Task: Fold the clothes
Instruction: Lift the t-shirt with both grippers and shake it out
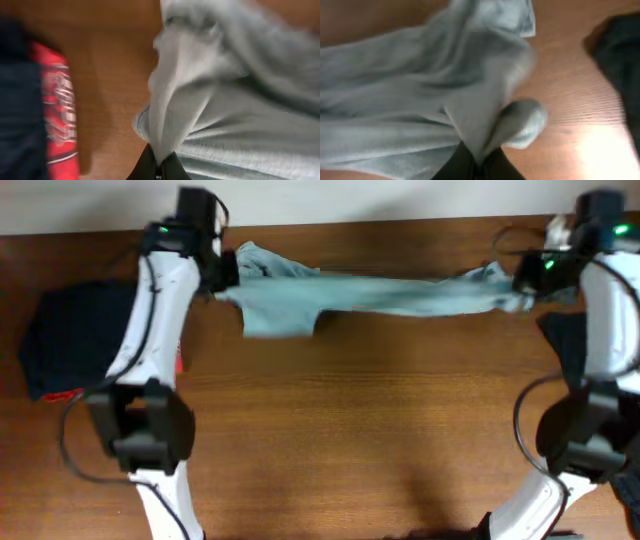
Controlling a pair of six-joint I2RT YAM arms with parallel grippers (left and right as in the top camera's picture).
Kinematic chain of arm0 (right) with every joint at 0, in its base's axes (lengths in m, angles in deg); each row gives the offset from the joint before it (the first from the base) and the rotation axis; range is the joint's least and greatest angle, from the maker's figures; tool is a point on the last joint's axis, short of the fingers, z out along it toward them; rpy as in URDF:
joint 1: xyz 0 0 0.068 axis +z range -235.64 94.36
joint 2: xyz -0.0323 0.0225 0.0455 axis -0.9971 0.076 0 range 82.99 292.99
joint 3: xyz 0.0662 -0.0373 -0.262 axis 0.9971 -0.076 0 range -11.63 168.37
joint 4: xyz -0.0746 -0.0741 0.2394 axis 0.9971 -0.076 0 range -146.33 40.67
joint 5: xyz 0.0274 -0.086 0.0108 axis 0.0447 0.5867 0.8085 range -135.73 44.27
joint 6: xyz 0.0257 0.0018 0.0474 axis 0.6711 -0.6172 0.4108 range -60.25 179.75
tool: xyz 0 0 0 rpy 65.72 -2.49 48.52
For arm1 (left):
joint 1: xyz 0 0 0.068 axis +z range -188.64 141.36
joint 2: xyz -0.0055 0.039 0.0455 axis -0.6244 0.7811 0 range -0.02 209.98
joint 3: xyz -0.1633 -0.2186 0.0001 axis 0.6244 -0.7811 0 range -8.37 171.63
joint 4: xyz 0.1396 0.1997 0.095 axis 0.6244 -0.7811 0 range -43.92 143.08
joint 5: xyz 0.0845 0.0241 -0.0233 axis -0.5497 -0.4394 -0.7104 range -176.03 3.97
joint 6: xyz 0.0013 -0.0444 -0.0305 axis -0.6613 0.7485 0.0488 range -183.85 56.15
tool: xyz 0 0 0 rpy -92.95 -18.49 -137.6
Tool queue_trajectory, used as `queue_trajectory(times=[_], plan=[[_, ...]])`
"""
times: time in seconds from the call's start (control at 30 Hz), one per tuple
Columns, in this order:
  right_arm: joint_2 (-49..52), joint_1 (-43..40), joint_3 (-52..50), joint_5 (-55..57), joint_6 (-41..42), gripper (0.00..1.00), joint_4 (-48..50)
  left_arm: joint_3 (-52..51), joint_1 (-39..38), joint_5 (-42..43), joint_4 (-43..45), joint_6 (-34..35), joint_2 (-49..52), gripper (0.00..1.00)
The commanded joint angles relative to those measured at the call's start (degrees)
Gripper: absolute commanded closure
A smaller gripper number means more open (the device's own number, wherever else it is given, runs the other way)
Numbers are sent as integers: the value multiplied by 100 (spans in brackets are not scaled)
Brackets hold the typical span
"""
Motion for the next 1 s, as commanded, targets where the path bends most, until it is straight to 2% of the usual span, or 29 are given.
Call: queue_trajectory(times=[0.0,0.2,0.47,0.73,0.97], plan=[[-396,-151,1023,184,-24,96,-507,540,116,-181,-284,-170,-756,99],[-511,-151,2472,184,-28,96,-1504,1034,116,-181,-640,-203,-1620,99],[-592,-151,4240,186,-31,96,-2597,1082,114,-271,-787,-203,-2811,99],[-1355,-151,4465,205,-26,96,-2592,1082,114,-271,-846,-201,-3731,99],[-1563,-149,4459,446,-28,96,-2455,1080,116,-271,-763,-201,-3823,99]])
